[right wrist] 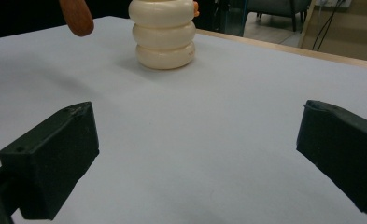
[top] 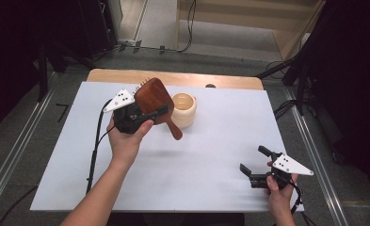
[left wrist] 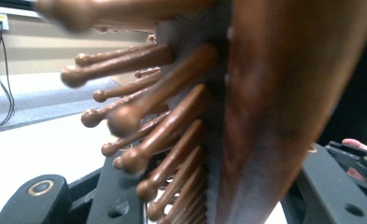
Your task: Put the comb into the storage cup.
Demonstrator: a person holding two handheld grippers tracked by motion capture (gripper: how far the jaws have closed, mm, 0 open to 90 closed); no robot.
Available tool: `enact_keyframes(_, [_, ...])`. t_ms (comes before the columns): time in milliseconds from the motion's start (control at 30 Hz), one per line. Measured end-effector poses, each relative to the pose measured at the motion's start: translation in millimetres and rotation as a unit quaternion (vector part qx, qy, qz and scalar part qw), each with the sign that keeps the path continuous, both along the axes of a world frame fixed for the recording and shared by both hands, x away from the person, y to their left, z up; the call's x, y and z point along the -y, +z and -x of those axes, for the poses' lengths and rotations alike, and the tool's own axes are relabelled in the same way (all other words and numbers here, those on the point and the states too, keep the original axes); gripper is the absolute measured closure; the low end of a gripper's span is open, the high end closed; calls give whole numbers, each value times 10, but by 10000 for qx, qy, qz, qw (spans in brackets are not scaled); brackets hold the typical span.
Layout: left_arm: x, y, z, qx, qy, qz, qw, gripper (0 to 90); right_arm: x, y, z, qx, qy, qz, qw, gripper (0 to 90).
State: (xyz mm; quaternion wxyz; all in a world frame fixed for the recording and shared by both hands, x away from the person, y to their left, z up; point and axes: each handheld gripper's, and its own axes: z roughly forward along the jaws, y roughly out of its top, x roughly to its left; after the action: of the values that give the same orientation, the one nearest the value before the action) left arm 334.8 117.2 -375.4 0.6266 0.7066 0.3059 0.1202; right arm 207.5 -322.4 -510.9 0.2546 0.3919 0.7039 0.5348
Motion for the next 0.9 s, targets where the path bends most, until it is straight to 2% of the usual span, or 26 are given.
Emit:
enact_keyframes(200, [-48,26,-21,4,35,14,10000,572,4,-44,-17,-26,4,-32,10000,0])
enact_keyframes(333, [-72,51,-49,-2,58,70,10000,572,4,-66,-13,16,-103,-110,9999,0])
enact_keyframes(533, [-45,79,-103,0,91,30,10000,572,-24,-72,-13,82,-2,0,10000,0])
enact_keyframes(733, [-32,127,-150,34,140,36,9999,572,0,-73,-9,86,11,-107,9999,0])
enact_keyframes(900, [-32,167,-198,42,157,20,9999,571,-8,-73,-8,89,44,-79,9999,0])
